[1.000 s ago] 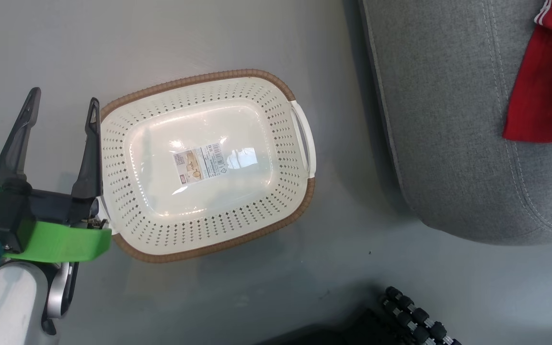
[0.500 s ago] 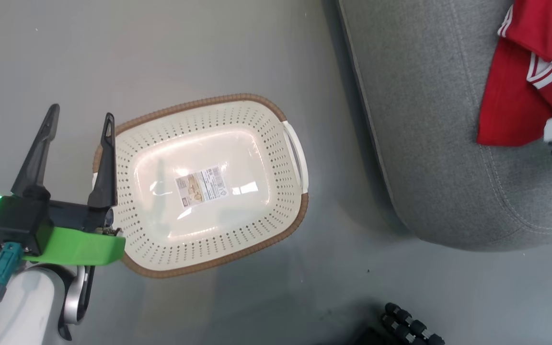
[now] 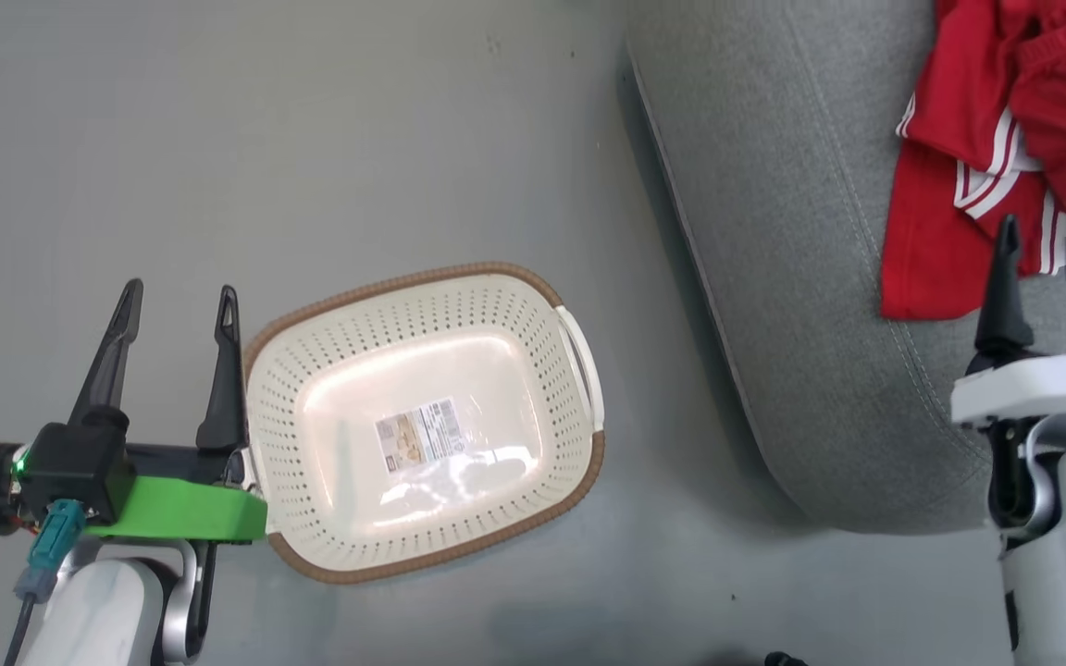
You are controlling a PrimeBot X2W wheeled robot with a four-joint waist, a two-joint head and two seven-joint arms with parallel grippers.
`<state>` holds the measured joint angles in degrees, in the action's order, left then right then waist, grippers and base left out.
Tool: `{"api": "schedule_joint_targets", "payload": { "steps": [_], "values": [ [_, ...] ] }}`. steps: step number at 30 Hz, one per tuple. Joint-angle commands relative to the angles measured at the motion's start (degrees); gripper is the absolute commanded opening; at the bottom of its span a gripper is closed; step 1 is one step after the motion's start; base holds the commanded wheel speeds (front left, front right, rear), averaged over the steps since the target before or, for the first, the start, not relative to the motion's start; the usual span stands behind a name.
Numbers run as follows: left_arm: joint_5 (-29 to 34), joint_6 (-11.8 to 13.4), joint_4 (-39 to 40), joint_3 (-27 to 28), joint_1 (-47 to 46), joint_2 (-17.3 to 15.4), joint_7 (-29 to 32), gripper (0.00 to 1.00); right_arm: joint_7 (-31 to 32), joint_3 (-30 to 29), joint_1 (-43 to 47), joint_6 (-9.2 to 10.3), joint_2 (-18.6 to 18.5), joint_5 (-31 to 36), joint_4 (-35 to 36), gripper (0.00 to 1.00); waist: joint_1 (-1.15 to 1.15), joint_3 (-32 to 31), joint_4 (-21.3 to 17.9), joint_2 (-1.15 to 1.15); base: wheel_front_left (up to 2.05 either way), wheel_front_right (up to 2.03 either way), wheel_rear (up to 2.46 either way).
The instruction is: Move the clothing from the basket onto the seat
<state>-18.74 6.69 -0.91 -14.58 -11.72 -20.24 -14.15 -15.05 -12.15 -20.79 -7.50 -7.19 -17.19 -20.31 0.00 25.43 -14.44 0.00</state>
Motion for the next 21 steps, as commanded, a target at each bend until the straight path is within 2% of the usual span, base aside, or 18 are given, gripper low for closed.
{"api": "schedule_joint_targets", "payload": {
  "steps": [1,9,21],
  "values": [
    [-0.8,0.5,-0.7,0.5,1.0,0.4,-0.3,1.0,-0.2,1.0,1.6,0.02,0.3,0.6,1.3,1.0,0.0,-4.0,1.7,0.0,0.0,0.0,0.0],
    [-2.0,1.3,-4.6,2.1,3.0,2.6,-0.9,1.0,0.4,7.2,7.1,0.03,1.7,1.6,6.4,1.0,0.0,-9.0,5.2,0.0,0.0,0.0,0.0],
    [-0.8,0.9,-7.3,5.6,5.7,5.1,-1.0,1.0,4.8,12.3,12.8,0.03,2.7,3.9,15.0,1.0,0.0,-14.0,11.4,0.0,0.0,0.0,0.0]
  ]
}}
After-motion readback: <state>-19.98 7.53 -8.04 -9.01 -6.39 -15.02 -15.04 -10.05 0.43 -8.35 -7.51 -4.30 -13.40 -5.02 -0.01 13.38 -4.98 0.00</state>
